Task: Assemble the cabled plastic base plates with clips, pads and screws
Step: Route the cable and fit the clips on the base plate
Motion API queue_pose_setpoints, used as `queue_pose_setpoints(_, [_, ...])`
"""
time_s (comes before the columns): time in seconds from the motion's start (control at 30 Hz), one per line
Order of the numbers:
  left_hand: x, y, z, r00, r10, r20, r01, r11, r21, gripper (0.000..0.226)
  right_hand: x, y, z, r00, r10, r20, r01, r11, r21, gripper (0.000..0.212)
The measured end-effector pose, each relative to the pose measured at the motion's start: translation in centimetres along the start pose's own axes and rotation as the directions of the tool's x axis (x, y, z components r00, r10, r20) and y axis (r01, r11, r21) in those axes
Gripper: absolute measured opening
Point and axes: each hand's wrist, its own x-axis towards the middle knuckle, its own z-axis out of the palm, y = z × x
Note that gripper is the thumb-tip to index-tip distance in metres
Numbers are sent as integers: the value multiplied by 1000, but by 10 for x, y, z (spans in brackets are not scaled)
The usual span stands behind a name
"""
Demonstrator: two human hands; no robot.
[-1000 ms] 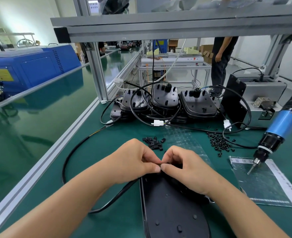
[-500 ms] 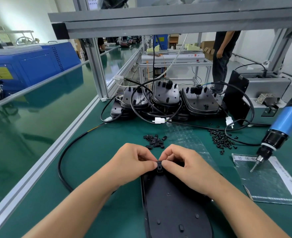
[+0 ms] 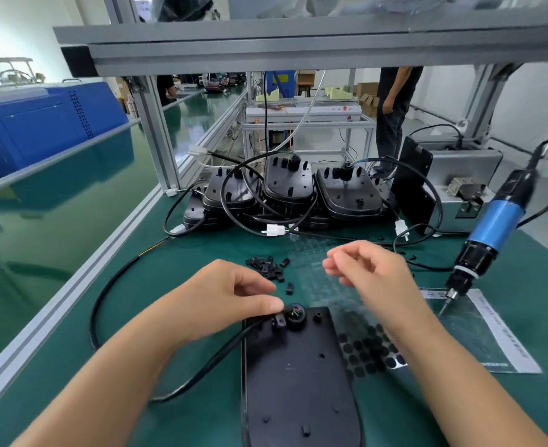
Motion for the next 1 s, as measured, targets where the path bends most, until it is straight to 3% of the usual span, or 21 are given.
queue_pose_setpoints(0.07, [6,13,-4,999,33,-34,-32,999,15,32,8,1,-18,990,39,-138,-28,996,84,13])
queue_pose_setpoints(0.13, [17,33,0,989,106,-106,-105,994,17,19,16,5,-38,946,53,-320,-8,990,140,13])
queue_pose_setpoints(0.2, [34,56,15,977,171,-128,-166,985,44,6,19,10,-58,853,49,-520,41,986,161,11])
queue_pose_setpoints(0.3, [69,88,52,974,225,-14,-218,957,190,8,18,21,-78,722,82,-687,106,968,227,10])
queue_pose_setpoints(0.4, [105,106,91,974,209,92,-228,896,380,10,16,28,-82,680,77,-729,147,960,239,11])
queue_pose_setpoints(0.5, [131,112,115,984,150,91,-176,852,494,8,18,31,-84,629,71,-774,175,957,230,13])
queue_pose_setpoints(0.63, [142,114,127,991,63,115,-110,879,463,33,21,36,-91,544,93,-834,172,961,219,15])
queue_pose_setpoints(0.77, [142,113,132,992,52,115,-104,852,513,33,23,42,-95,514,145,-845,105,968,229,15])
queue_pose_setpoints(0.9, [138,110,131,997,56,58,-75,908,413,22,25,47,-99,468,205,-860,62,963,263,14])
queue_pose_setpoints(0.97, [133,108,129,999,46,23,-50,968,245,16,27,52,-102,451,232,-862,15,963,268,8])
queue_pose_setpoints(1.0, [129,109,127,999,34,16,-36,990,136,16,29,54,-103,458,262,-849,-30,959,280,16])
